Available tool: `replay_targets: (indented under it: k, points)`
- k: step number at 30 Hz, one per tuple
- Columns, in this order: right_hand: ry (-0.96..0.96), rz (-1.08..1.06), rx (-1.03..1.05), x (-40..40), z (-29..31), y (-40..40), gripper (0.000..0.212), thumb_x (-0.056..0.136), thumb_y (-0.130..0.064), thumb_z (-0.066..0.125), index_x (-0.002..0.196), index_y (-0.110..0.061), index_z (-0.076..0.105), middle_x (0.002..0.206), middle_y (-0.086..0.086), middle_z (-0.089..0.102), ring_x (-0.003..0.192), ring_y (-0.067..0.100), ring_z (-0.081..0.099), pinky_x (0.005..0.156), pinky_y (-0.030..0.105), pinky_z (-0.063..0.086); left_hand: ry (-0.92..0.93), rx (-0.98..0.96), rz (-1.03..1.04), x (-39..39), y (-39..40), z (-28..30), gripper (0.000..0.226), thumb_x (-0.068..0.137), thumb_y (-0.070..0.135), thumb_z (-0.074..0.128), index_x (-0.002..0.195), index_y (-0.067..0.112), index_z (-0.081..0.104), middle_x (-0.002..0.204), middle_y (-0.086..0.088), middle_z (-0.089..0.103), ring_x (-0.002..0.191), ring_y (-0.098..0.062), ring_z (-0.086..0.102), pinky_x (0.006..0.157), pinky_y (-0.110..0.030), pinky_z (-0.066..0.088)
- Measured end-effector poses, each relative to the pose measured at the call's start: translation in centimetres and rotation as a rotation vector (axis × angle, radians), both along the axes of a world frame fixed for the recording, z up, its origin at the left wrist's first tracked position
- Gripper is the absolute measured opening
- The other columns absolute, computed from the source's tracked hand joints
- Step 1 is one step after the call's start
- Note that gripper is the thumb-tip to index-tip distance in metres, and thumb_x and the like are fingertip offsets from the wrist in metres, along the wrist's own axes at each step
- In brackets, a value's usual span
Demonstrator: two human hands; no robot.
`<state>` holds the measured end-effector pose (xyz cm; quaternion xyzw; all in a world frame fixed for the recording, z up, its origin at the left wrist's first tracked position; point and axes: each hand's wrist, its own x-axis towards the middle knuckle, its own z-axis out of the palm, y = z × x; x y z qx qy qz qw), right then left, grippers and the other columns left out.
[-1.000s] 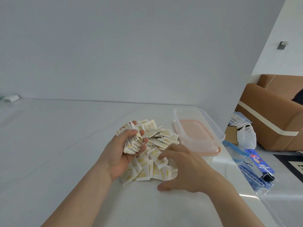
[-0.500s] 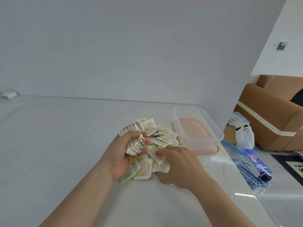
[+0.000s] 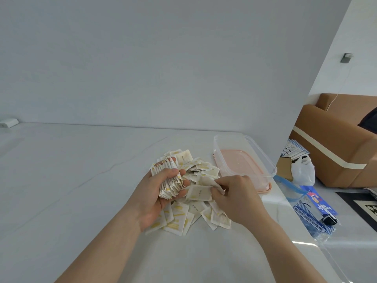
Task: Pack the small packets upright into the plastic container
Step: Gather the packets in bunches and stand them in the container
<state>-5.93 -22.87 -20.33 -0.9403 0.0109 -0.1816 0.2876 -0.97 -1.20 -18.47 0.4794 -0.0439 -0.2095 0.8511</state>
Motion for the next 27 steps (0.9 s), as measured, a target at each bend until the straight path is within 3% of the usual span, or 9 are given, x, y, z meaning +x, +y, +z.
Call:
replay_targets:
  k: [2, 6, 10, 14, 16, 19, 23, 27]
  points:
    - [0.008, -0.031, 0.061, 0.0, 0.3, -0.3, 0.032, 0.085, -0.018, 0.061, 0.056, -0.009, 0.051, 0.046, 0.005, 0.040, 0.047, 0.016, 0.031, 0.047, 0.032, 0.031, 0.005, 0.021, 0.008, 0.0, 0.0, 0.0, 0.046, 0.088, 0.009, 0.068, 0.133, 0.005, 0.060, 0.115, -0.017, 0.074, 0.095, -0.034, 0.073, 0.066, -0.035, 0.062]
    - [-0.058, -0.117, 0.188, 0.1, 0.5, -0.7, 0.029, 0.086, -0.026, 0.060, 0.066, -0.006, 0.065, 0.058, 0.015, 0.061, 0.062, 0.037, 0.061, 0.051, 0.042, 0.050, -0.001, 0.044, 0.028, -0.1, 0.0, 0.1, 0.041, 0.091, 0.008, 0.066, 0.131, 0.005, 0.060, 0.119, -0.020, 0.073, 0.097, -0.035, 0.075, 0.069, -0.037, 0.063]
    - [-0.163, -0.128, 0.275, -0.2, 0.8, 0.4, 0.025, 0.088, -0.025, 0.062, 0.074, -0.006, 0.070, 0.059, 0.014, 0.061, 0.060, 0.036, 0.061, 0.052, 0.042, 0.050, -0.014, 0.091, 0.073, -0.8, -0.8, -0.1, 0.034, 0.093, 0.005, 0.067, 0.126, 0.010, 0.062, 0.115, -0.020, 0.075, 0.102, -0.036, 0.076, 0.081, -0.043, 0.064]
    - [-0.198, -0.023, 0.233, -0.8, 0.3, 2.4, 0.029, 0.092, -0.022, 0.065, 0.065, -0.014, 0.063, 0.048, 0.007, 0.047, 0.049, 0.027, 0.040, 0.048, 0.036, 0.036, -0.027, 0.136, 0.073, -1.8, -1.9, -0.6, 0.034, 0.090, 0.002, 0.070, 0.121, 0.015, 0.066, 0.107, -0.017, 0.077, 0.103, -0.036, 0.075, 0.090, -0.050, 0.061]
    - [-0.193, 0.057, 0.218, -1.0, 0.0, 3.4, 0.027, 0.095, -0.025, 0.066, 0.068, -0.023, 0.065, 0.049, -0.005, 0.054, 0.046, 0.019, 0.045, 0.050, 0.035, 0.041, -0.041, 0.159, 0.078, -1.9, -2.2, -0.9, 0.035, 0.090, 0.003, 0.071, 0.122, 0.018, 0.067, 0.111, -0.015, 0.077, 0.105, -0.036, 0.074, 0.094, -0.053, 0.059]
    - [-0.180, 0.125, 0.171, -1.3, -0.1, 4.2, 0.012, 0.097, -0.029, 0.065, 0.093, -0.031, 0.076, 0.068, -0.017, 0.071, 0.057, 0.012, 0.063, 0.061, 0.031, 0.052, -0.044, 0.160, 0.062, -1.7, -2.1, -1.1, 0.040, 0.090, 0.011, 0.074, 0.128, 0.016, 0.064, 0.117, -0.016, 0.075, 0.109, -0.036, 0.073, 0.100, -0.056, 0.056]
    - [-0.211, 0.189, 0.156, -1.6, 0.7, 4.1, 0.017, 0.103, -0.042, 0.058, 0.110, -0.043, 0.073, 0.080, -0.022, 0.072, 0.068, 0.011, 0.065, 0.066, 0.029, 0.052, -0.048, 0.117, 0.024, -1.5, -1.7, -1.0, 0.053, 0.084, 0.025, 0.080, 0.130, 0.008, 0.061, 0.118, -0.020, 0.074, 0.106, -0.033, 0.074, 0.095, -0.049, 0.058]
    - [-0.194, 0.164, 0.227, -1.7, 0.9, 4.1, 0.016, 0.102, -0.038, 0.060, 0.106, -0.041, 0.075, 0.084, -0.021, 0.073, 0.065, 0.013, 0.064, 0.064, 0.032, 0.052, -0.058, 0.107, 0.054, -1.6, -1.8, -0.9, 0.057, 0.074, 0.029, 0.084, 0.127, 0.018, 0.065, 0.117, -0.016, 0.075, 0.100, -0.028, 0.075, 0.085, -0.044, 0.060]
